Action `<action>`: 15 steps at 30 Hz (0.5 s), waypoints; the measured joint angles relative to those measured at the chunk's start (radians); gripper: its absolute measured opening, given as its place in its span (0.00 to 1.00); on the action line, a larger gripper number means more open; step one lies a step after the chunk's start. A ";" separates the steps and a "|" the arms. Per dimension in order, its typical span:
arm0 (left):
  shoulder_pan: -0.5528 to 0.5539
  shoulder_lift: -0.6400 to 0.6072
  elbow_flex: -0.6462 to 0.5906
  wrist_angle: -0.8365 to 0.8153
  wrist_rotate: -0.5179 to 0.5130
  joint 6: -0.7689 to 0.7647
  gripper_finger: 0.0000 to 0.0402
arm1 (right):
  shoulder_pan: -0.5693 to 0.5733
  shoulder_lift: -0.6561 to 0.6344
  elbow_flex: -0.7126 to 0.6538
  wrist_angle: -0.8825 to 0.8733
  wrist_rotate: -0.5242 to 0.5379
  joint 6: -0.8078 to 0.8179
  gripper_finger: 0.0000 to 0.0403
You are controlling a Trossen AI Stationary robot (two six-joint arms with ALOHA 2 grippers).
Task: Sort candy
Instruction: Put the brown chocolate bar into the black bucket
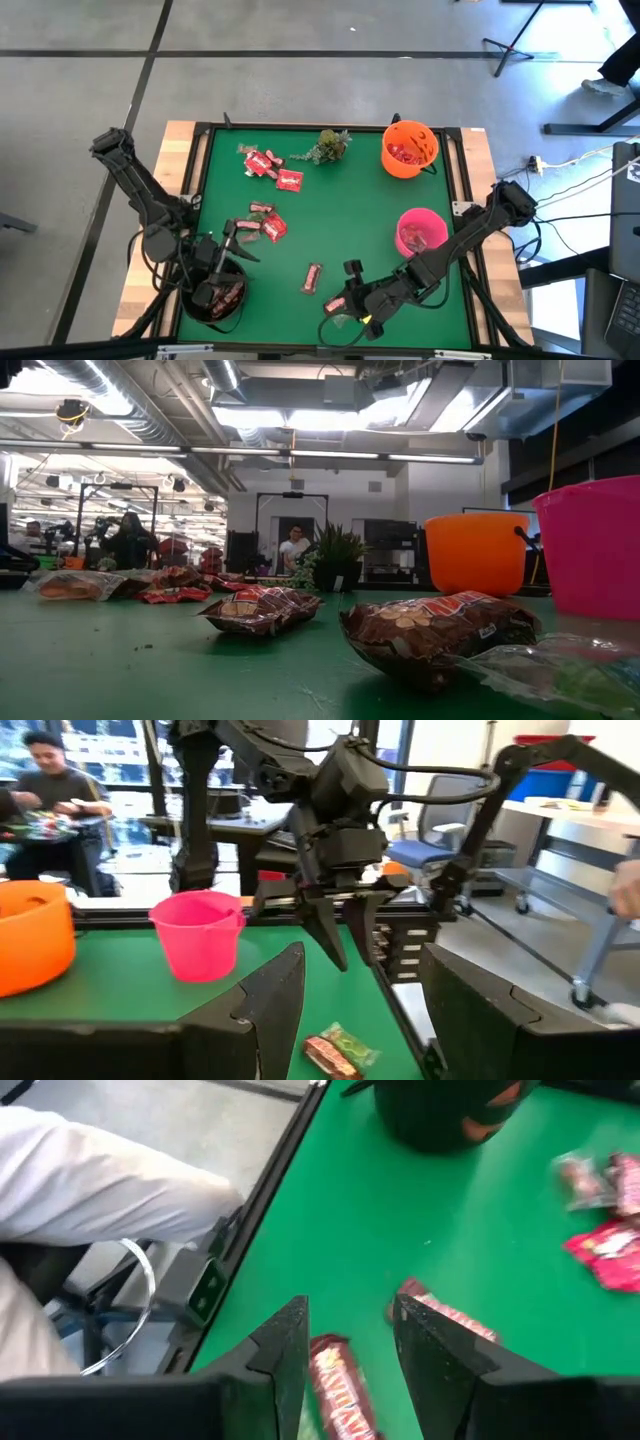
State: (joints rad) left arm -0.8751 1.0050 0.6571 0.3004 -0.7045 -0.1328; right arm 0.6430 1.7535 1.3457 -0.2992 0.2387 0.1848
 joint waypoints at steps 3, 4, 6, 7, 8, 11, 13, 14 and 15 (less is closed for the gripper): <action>-0.010 0.000 0.000 0.000 0.009 -0.014 0.47 | 0.000 0.000 0.000 -0.024 -0.029 0.017 0.35; -0.011 0.000 0.000 -0.001 0.009 -0.015 0.47 | 0.000 0.000 0.000 -0.033 -0.033 0.022 0.35; -0.012 0.000 0.000 -0.002 0.010 -0.016 0.47 | 0.000 0.000 0.000 -0.055 -0.048 0.027 0.35; -0.012 0.000 0.000 -0.002 0.010 -0.018 0.47 | 0.000 0.007 0.000 -0.060 -0.050 0.032 0.35; -0.012 0.000 0.000 -0.002 0.010 -0.021 0.47 | 0.000 0.013 0.000 -0.061 -0.063 0.041 0.35; -0.012 0.000 0.000 -0.002 0.011 -0.046 0.47 | 0.001 0.045 0.000 -0.068 -0.105 0.057 0.35; -0.012 0.000 0.000 -0.005 0.011 -0.050 0.47 | 0.006 0.070 0.000 -0.071 -0.126 0.059 0.35; -0.012 0.001 0.000 -0.005 0.011 -0.051 0.47 | 0.006 0.085 0.000 -0.068 -0.133 0.059 0.35; -0.012 0.001 0.000 -0.005 0.011 -0.052 0.47 | 0.006 0.099 0.000 -0.065 -0.141 0.058 0.35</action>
State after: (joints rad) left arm -0.8867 1.0057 0.6571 0.2956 -0.6937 -0.1844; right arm 0.6495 1.8526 1.3457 -0.3641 0.0981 0.2431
